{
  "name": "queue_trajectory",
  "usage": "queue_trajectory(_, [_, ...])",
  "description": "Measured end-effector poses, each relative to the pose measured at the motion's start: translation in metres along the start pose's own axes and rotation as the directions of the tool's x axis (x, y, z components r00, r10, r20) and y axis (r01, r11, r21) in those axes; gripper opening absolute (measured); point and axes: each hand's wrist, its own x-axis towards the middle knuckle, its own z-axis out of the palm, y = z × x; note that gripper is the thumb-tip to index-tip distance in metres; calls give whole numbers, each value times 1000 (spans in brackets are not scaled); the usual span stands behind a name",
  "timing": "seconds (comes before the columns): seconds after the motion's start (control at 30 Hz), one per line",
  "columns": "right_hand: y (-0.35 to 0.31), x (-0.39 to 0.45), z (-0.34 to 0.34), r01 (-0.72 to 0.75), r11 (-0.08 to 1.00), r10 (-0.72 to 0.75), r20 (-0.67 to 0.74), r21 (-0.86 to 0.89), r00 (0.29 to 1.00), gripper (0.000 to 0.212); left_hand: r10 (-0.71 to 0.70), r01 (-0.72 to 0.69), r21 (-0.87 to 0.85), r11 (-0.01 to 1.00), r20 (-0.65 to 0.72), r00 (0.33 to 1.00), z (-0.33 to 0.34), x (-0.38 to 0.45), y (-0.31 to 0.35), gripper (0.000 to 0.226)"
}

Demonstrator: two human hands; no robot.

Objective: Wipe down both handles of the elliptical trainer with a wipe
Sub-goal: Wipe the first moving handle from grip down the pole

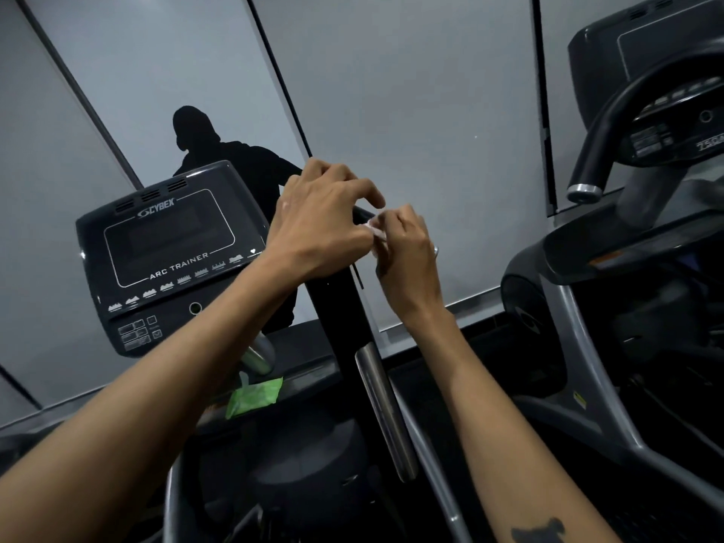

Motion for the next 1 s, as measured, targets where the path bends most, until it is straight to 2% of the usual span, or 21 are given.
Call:
queue_trajectory(0.07, [14,2,-8,-38,999,38,-54,1,998,7,4,-4,0,1000,-5,1000,0,1,0,59])
queue_trajectory(0.17, [10,10,-6,-136,991,135,-143,5,980,9,1,-1,-6,1000,-8,1000,0,1,0,58])
queue_trajectory(0.33, [15,-12,-5,-102,995,103,-127,18,986,14,3,-4,-15,1000,-16,1000,1,0,-2,42])
queue_trajectory(0.43, [35,-9,-13,-288,946,314,-208,147,926,9,6,-7,-18,1000,-29,1000,2,0,-3,41])
queue_trajectory(0.5, [31,-6,-10,-338,926,366,-181,168,913,11,10,-10,-20,1000,-29,1000,3,1,-3,41])
queue_trajectory(0.6, [25,-13,-7,-275,955,288,-125,107,950,13,15,-15,-11,1000,-37,999,3,1,-4,42])
queue_trajectory(0.7, [36,2,-16,-401,893,424,-84,206,902,20,4,-4,0,1000,-37,999,3,1,-2,48])
queue_trajectory(0.77, [35,25,-13,-470,859,482,-7,201,876,20,-19,19,-10,1000,-48,999,3,1,-1,48])
queue_trajectory(0.83, [19,41,-8,-441,877,429,105,190,897,20,-35,34,-24,999,-64,997,3,1,0,47])
queue_trajectory(0.87, [14,41,-4,-373,911,352,139,176,926,25,-37,36,-26,999,-69,997,3,1,0,47])
queue_trajectory(0.93, [14,29,-7,-207,970,190,134,130,973,29,-33,31,-25,999,-72,997,3,0,0,46])
queue_trajectory(1.0, [30,19,-23,-170,974,157,96,148,983,23,-32,30,-28,999,-73,997,4,0,0,45])
